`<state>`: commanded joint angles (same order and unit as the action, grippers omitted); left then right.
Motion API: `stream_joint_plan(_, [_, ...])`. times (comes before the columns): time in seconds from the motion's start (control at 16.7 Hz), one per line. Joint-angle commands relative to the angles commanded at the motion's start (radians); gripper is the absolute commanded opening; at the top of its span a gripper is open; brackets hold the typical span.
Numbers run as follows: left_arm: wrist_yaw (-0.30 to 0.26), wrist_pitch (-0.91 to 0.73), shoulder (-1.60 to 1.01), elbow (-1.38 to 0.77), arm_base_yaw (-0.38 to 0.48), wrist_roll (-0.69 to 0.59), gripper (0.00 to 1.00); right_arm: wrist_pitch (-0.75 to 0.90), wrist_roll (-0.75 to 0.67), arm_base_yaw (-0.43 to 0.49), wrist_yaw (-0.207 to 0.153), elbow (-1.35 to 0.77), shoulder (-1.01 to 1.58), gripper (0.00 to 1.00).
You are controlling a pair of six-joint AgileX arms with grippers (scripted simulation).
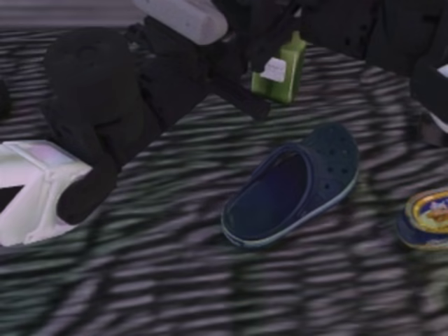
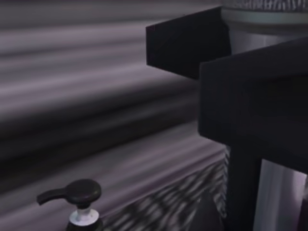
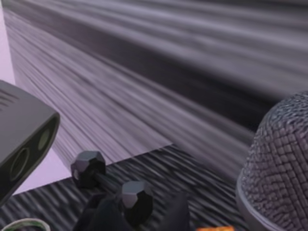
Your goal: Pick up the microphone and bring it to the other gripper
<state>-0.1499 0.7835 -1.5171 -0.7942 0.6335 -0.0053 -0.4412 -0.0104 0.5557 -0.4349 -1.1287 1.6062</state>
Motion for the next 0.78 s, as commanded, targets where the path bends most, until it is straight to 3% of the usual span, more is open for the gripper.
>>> stream_joint_plan(0.3, [0.0,0.0,0.0,0.0,0.0,0.0,0.0,0.0,0.0,0.0,0.0,0.0,0.0,0.02])
stream_joint_plan(0.78, [0.0,0.0,0.0,0.0,0.0,0.0,0.0,0.0,0.0,0.0,0.0,0.0,0.0,0.0])
